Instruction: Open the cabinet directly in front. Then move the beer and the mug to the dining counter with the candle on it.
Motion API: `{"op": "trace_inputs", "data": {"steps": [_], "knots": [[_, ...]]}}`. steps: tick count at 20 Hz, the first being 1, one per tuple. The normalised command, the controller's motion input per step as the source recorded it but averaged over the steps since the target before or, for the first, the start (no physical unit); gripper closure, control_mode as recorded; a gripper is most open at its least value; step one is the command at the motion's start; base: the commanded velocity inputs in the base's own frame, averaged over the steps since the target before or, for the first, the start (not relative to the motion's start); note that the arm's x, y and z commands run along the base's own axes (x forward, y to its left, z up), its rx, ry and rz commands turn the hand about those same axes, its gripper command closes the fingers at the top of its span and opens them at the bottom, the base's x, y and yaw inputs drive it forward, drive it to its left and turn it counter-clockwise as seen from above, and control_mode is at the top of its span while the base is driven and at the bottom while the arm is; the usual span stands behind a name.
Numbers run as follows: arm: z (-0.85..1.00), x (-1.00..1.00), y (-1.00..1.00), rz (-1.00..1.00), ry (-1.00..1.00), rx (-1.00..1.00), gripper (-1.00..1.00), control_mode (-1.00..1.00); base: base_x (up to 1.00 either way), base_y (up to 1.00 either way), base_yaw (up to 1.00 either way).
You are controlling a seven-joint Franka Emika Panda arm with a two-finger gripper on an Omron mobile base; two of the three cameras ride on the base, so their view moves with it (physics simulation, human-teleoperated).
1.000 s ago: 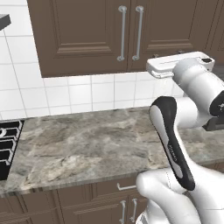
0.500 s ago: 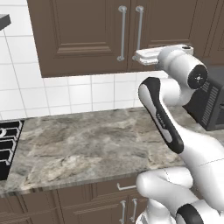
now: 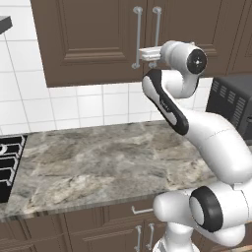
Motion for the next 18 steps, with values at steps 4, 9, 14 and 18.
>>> {"op": "trace_inputs", "data": {"steps": [4,9,14,18], "knots": [[0.00,1.00,0.19,0.00,0.12,0.00,-1.00,-1.00,0.00,0.00,0.00],[-0.20,1.00,0.04,0.01,0.10,0.00,-1.00,-1.00,0.00,0.00,0.00],[-0.40,1.00,-0.09,0.02,0.02,0.00,-1.00,-1.00,0.00,0.00,0.00],[-0.17,0.42,-0.06,0.00,-0.01,0.00,1.00,-1.00,0.00,0.00,0.00]]}}
